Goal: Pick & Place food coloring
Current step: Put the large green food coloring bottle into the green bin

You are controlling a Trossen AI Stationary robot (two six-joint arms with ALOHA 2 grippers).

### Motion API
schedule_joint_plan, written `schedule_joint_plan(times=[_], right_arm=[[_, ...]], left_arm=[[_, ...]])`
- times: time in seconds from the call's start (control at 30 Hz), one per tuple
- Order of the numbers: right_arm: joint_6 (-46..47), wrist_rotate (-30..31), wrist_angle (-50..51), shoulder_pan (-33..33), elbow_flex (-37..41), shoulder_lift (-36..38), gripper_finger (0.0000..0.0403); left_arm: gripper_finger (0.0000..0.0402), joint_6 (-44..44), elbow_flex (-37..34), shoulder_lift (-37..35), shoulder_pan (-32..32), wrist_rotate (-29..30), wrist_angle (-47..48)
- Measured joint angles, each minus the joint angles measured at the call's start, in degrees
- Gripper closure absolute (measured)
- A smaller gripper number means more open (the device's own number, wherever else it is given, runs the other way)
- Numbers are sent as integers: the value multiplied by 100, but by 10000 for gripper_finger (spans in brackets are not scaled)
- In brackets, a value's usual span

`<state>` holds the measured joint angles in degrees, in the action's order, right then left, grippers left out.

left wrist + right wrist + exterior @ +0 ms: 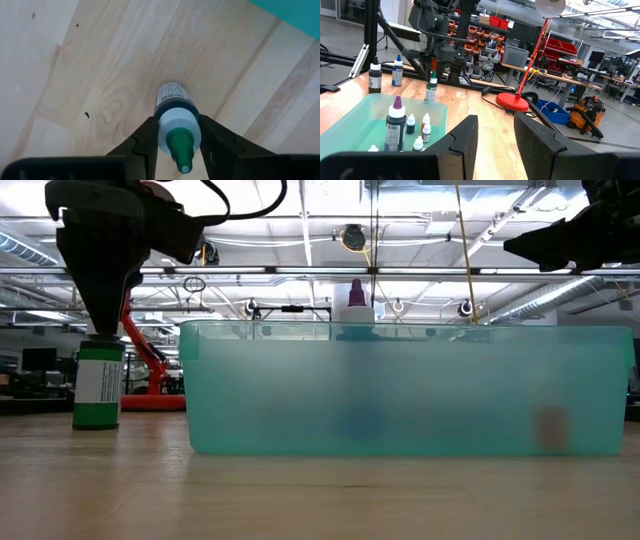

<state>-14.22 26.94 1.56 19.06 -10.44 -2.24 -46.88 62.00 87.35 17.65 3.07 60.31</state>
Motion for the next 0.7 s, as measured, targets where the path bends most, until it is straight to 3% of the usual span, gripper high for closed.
schedule_joint_plan(times=[0.3, 0.7], right_arm=[[0, -1, 0, 1, 0, 0, 287], [0, 0, 0, -1, 0, 0, 287]], left_arm=[[285, 202, 308, -16, 0, 1, 53], [285, 902, 2613, 197, 219, 766, 528]])
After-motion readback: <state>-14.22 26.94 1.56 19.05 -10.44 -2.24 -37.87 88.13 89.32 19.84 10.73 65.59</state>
